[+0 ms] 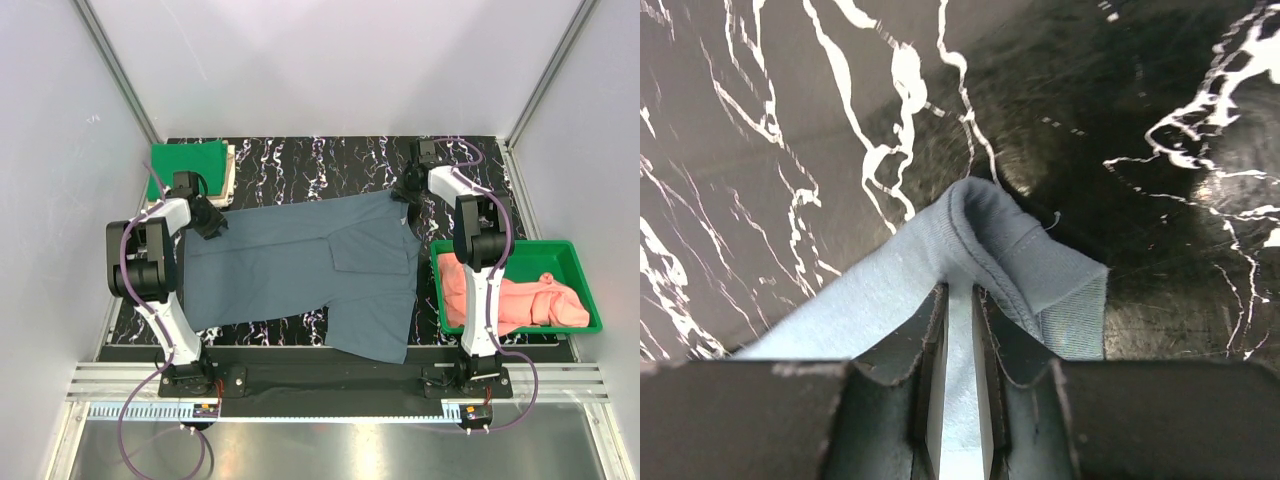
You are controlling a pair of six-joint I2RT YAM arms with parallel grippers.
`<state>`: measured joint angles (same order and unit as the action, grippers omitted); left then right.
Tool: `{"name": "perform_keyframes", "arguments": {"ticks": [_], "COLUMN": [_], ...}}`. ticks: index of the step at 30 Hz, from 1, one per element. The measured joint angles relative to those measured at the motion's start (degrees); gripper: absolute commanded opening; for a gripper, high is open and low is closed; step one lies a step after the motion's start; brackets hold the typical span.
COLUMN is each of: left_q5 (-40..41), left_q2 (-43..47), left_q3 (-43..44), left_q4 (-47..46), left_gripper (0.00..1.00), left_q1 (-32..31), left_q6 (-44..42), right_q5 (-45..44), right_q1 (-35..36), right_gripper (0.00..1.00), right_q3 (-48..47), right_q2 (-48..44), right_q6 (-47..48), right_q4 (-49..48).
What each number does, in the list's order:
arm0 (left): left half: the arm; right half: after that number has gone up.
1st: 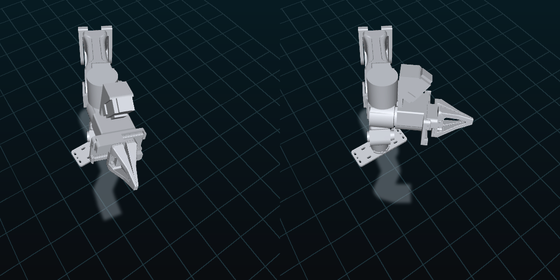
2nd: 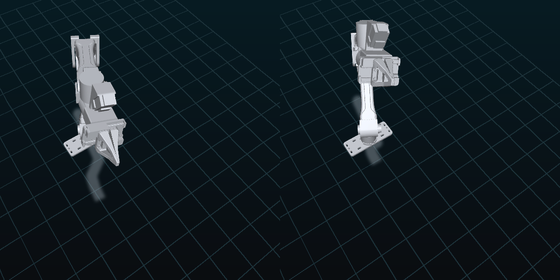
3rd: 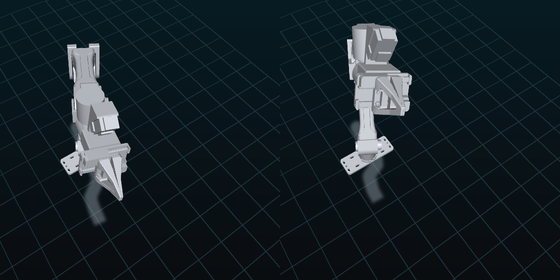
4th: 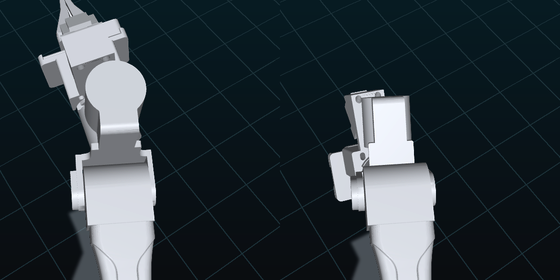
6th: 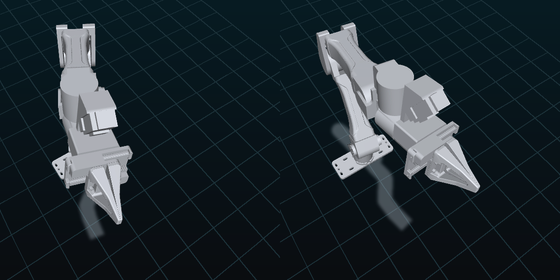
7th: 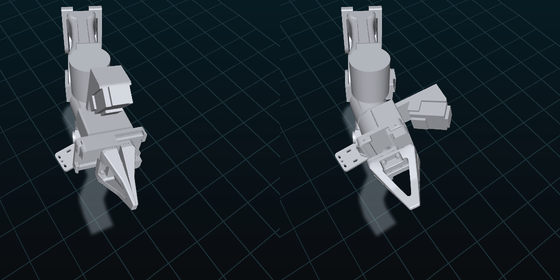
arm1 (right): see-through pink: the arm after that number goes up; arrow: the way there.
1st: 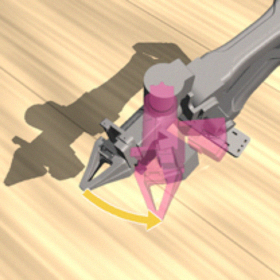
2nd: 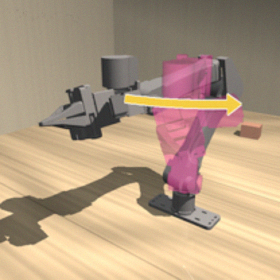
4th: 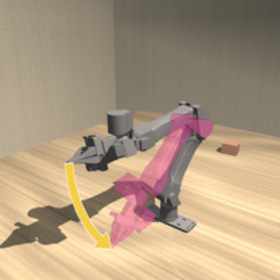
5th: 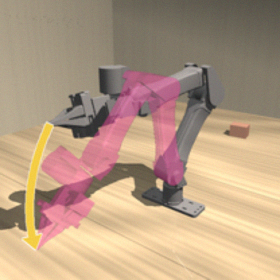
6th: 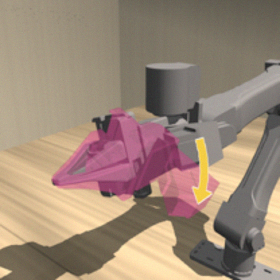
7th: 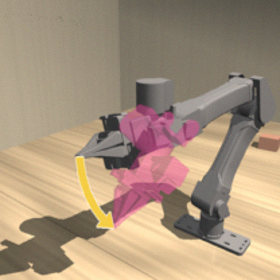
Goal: Fold and stack the t-shirts
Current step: Fold the tshirt
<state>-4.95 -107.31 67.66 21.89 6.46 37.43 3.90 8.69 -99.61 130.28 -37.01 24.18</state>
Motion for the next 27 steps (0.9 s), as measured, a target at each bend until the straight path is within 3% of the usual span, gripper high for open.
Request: {"name": "perform_keyframes", "arguments": {"ticks": [19,27], "left_q5": [0.3,4.4], "left_q2": [-1.1,5.9], "left_q3": [1.4,-0.1], "left_q4": [-1.8,1.2], "left_gripper": [0.41,0.43], "left_q1": [0.5,0.9], "left_q6": [0.5,-5.0], "right_q5": [0.3,2.5], "right_q1": [-0.7,-1.0], "right_gripper": [0.23,0.25], "right_q3": [-9.7,-9.7], "right_q2": [7.4,7.3], "right_q6": [-6.6,-5.2], "right_q4": [-3.8,-3.8]}}
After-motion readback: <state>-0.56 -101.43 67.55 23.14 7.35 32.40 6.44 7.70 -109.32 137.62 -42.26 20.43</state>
